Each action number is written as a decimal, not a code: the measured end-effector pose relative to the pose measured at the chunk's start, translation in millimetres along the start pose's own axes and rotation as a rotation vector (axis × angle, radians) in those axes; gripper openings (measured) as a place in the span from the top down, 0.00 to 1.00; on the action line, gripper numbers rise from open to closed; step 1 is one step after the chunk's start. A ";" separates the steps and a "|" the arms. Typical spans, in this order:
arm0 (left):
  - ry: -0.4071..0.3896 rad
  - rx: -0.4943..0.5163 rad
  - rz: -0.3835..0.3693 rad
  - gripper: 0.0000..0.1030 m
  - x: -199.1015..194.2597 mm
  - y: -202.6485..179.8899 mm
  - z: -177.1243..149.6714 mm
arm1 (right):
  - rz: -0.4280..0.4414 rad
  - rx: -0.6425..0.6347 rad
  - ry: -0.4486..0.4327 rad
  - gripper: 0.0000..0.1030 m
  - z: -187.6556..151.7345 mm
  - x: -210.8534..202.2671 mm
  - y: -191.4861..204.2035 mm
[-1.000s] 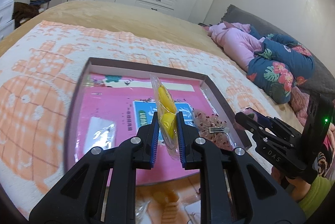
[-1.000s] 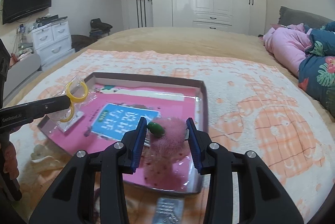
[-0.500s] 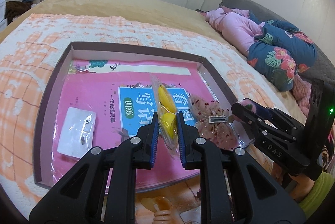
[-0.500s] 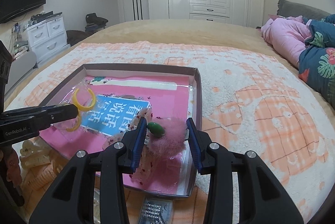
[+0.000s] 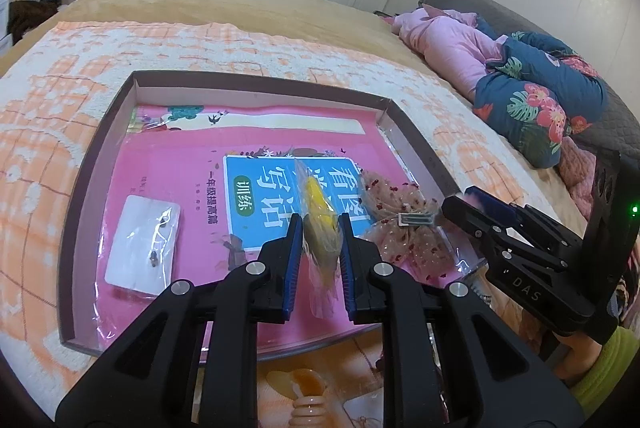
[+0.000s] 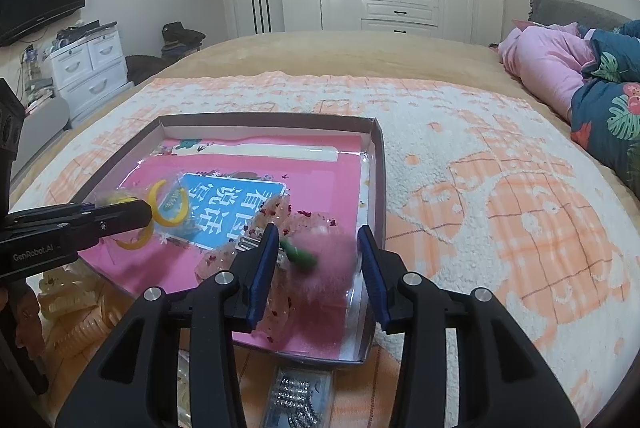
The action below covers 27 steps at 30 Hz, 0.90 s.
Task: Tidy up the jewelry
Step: 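Carry the yellow ring bag and pom-pom clip into the box and release both, then withdraw both tools from the box toward the remaining jewelry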
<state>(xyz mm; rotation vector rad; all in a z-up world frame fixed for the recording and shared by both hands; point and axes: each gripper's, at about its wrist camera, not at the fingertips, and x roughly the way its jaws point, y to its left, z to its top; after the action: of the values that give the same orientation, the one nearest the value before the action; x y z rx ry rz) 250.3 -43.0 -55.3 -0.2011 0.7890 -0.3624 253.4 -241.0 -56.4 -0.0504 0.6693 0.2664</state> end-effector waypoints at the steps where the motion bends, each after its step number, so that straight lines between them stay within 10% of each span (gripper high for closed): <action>1: -0.002 -0.001 0.002 0.86 -0.6 0.0 -0.7 | 0.001 -0.002 -0.002 0.52 -0.3 -0.9 0.6; 15: -0.052 0.002 0.031 0.64 -26.5 -0.8 -3.3 | 0.008 -0.011 -0.123 0.23 -7.1 -51.5 6.4; 27: -0.186 0.003 0.086 0.15 -77.3 -12.5 -4.6 | -0.004 -0.037 -0.221 0.13 -9.2 -96.7 13.3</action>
<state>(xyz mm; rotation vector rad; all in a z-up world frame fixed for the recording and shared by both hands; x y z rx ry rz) 194.0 -24.6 -4.0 -0.1948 0.6115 -0.2590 171.6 -251.3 -3.2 -0.0566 0.4447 0.2763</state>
